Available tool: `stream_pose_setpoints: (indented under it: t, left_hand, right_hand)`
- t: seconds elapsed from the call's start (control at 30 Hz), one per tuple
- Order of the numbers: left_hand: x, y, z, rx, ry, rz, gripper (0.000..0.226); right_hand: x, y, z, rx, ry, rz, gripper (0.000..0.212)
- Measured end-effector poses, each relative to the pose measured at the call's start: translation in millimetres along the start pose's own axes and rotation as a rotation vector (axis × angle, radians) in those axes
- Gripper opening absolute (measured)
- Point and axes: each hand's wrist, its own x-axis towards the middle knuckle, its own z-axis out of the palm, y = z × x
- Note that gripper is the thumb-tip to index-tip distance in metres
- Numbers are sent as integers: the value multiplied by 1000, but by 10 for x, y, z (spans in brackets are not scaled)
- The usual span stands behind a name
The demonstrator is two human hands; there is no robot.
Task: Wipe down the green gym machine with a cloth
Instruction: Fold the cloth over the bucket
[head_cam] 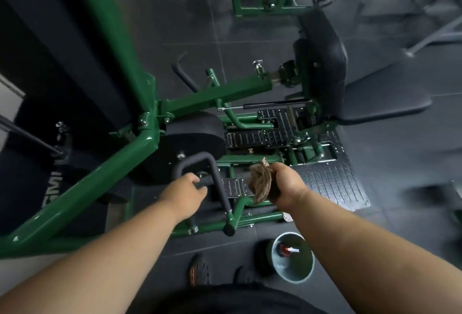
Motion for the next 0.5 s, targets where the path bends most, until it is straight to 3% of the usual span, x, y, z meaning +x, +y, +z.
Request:
stream_pose_setpoints:
  t: [0.17, 0.4, 0.5]
  left_hand:
    - [246, 502, 115, 12, -116, 181, 38]
    - [447, 1006, 330, 93, -247, 287, 34]
    - [409, 1196, 507, 97, -288, 338, 29]
  right_hand:
    - [-129, -221, -273, 24, 96, -98, 43]
    - [-296, -135, -972, 132, 278, -164, 43]
    - [-347, -36, -1206, 128, 326, -159, 28]
